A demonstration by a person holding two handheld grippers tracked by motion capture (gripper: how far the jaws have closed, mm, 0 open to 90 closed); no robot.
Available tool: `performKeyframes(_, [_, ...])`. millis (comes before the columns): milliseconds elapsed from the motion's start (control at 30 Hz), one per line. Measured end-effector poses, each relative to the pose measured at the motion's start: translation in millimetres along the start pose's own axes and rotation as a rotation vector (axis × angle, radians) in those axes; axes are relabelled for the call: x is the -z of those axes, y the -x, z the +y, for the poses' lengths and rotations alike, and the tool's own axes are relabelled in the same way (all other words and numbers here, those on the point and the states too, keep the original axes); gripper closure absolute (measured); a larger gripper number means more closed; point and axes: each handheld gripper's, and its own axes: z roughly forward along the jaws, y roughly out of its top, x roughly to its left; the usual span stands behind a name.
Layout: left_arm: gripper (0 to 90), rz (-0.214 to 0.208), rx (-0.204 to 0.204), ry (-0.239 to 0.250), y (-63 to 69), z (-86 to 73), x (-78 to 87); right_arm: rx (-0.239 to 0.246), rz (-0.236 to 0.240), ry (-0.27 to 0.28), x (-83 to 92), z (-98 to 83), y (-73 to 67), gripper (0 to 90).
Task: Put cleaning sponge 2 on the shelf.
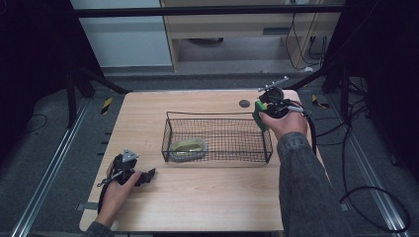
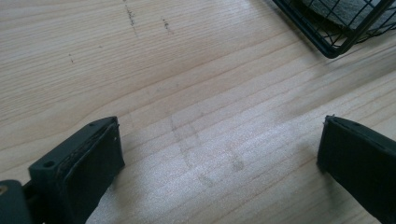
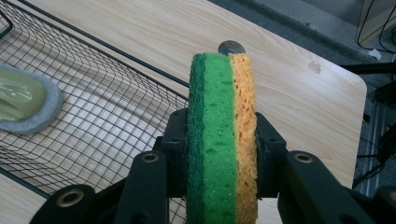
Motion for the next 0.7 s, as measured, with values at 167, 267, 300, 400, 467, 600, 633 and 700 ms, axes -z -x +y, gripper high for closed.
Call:
performKeyframes(167, [0.0,0.0,0.0,0.0,0.0,0.0,0.0,0.011,-0.003,-0.015,-6.3,1.6,-4.1,64.6])
performKeyframes(267, [0.0,0.0,0.0,0.0,0.0,0.0,0.0,0.016,-0.001,-0.014,-8.2,2.2,-4.4,64.6])
performKeyframes(300, [0.0,0.0,0.0,0.0,0.0,0.0,0.0,0.018,0.0,-0.015,-8.8,2.1,-4.4,64.6])
performKeyframes(400, [0.0,0.0,0.0,0.0,0.0,0.0,0.0,0.031,-0.005,-0.029,-11.9,1.2,-4.9,64.6])
performKeyframes(467, [0.0,0.0,0.0,0.0,0.0,0.0,0.0,0.039,-0.011,-0.04,-15.4,0.6,-6.1,64.6])
performKeyframes(600, [0.0,0.0,0.002,0.001,0.1,0.0,-0.1,0.046,-0.001,-0.052,-23.4,0.5,-7.7,64.6])
performKeyframes(633, [0.0,0.0,0.002,0.001,0.1,0.0,-0.1,0.047,0.001,-0.058,-26.0,0.1,-8.5,64.6])
performKeyframes(700, [0.0,0.0,0.002,0.001,0.1,0.0,-0.1,0.057,0.002,-0.072,-30.4,-0.6,-9.6,64.6])
